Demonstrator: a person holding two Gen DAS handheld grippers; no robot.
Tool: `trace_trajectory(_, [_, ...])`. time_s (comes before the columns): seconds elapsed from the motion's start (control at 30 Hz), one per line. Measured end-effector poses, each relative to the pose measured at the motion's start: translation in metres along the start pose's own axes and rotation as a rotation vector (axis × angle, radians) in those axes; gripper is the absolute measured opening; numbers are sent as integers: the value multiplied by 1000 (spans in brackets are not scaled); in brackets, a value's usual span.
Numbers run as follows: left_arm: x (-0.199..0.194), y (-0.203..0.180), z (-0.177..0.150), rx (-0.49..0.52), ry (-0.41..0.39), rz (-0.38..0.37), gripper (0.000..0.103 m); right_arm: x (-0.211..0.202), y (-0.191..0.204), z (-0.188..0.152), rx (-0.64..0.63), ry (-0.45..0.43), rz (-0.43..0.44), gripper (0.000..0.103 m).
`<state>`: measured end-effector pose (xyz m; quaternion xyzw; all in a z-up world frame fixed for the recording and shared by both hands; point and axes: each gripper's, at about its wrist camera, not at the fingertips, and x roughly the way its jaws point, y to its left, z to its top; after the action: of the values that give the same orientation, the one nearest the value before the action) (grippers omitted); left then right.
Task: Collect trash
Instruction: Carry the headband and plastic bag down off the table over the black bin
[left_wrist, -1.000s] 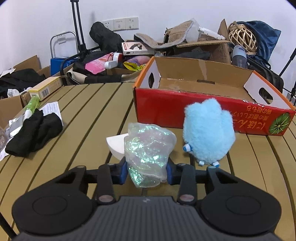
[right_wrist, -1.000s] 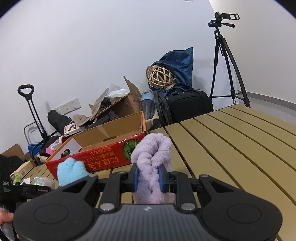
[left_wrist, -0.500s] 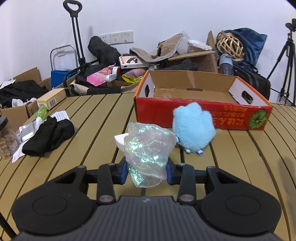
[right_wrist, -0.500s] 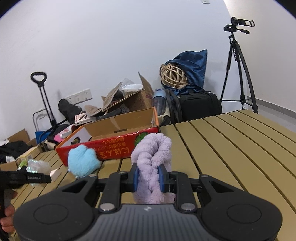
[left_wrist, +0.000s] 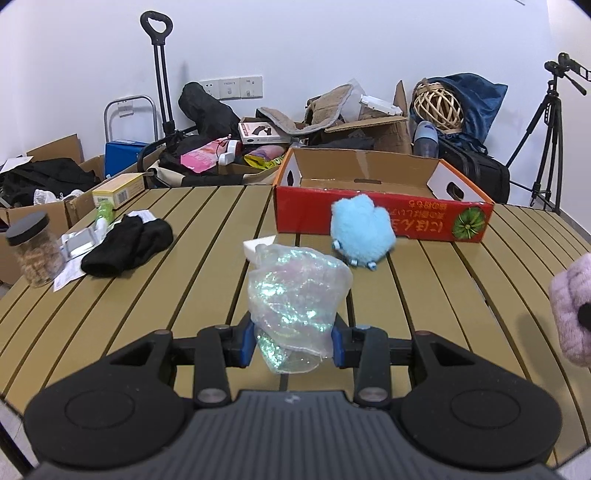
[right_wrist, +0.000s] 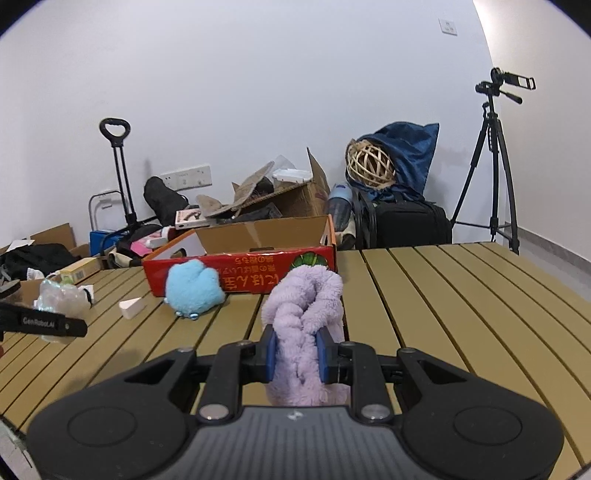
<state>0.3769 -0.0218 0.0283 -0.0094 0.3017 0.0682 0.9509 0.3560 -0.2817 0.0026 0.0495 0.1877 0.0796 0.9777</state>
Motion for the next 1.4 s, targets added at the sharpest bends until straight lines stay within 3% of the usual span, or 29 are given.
trace_trajectory(0.4, [-62, 17, -51, 18, -17, -40, 39, -59, 18, -27, -51, -31, 51, 21])
trace_trajectory(0.8, [-115, 31, -111, 49, -25, -80, 39, -109, 34, -78, -65, 17, 131, 21])
trace_trajectory(1.1, [-136, 42, -157, 59, 11, -99, 39, -125, 52, -130, -115, 173, 195, 21])
trace_trajectory(1.4, [-131, 53, -220, 60, 146, -89, 39, -133, 79, -177, -205, 341, 246, 21])
